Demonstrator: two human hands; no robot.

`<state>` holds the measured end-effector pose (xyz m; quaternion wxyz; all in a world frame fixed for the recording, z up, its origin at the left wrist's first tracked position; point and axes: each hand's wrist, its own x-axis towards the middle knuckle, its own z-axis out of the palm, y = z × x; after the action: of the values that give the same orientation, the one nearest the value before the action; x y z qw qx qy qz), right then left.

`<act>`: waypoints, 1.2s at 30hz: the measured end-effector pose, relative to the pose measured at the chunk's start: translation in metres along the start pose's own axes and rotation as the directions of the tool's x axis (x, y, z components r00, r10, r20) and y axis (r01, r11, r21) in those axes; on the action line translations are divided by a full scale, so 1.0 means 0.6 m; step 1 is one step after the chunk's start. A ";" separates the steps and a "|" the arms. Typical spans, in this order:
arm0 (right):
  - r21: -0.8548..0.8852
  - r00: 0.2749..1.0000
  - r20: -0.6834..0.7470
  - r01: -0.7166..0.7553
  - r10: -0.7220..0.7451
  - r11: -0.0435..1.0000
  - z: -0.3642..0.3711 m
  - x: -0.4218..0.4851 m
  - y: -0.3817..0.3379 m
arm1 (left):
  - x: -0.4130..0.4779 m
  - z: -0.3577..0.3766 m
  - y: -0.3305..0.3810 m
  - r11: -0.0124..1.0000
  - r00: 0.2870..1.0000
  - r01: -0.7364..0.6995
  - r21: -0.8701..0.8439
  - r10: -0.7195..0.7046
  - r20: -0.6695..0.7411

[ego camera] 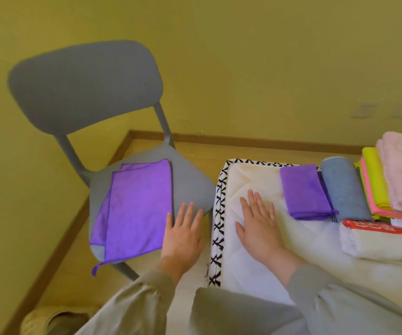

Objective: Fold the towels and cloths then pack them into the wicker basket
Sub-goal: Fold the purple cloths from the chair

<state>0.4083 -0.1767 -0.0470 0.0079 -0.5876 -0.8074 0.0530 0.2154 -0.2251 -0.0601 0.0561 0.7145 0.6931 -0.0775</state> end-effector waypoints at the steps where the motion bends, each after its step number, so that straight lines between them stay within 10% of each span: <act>1: 0.038 1.000 0.029 0.007 -0.008 0.999 0.003 -0.002 -0.021 | -0.011 -0.001 -0.024 0.997 0.997 0.069 0.036 -0.070 0.031; 5: 0.214 0.997 0.074 -0.023 0.007 0.977 0.022 -0.035 -0.125 | -0.051 0.014 -0.107 0.959 0.953 0.269 0.089 -0.279 0.123; 13: 0.388 0.985 0.156 -0.124 0.067 0.913 0.012 -0.036 -0.159 | -0.045 0.013 -0.158 0.976 0.969 0.213 0.039 -0.216 0.123; 21: 0.525 0.971 0.237 -0.156 0.033 0.837 -0.012 -0.026 -0.137 | -0.031 -0.033 -0.131 0.892 0.968 0.228 -0.391 -0.250 -0.006; 30: 0.851 0.994 0.092 -0.113 0.066 0.513 -0.126 -0.018 -0.141 | -0.015 -0.180 -0.036 0.122 0.948 0.200 -0.972 -0.273 0.161; 36: 0.841 0.996 0.001 -0.051 0.092 0.539 -0.220 -0.044 -0.122 | -0.042 -0.287 0.018 -0.110 0.959 0.146 -0.983 -0.228 0.168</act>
<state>0.3573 -0.2141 0.0923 0.3032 -0.5455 -0.6586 0.4205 0.2311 -0.2177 0.1133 0.5299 0.3400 0.6205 0.4675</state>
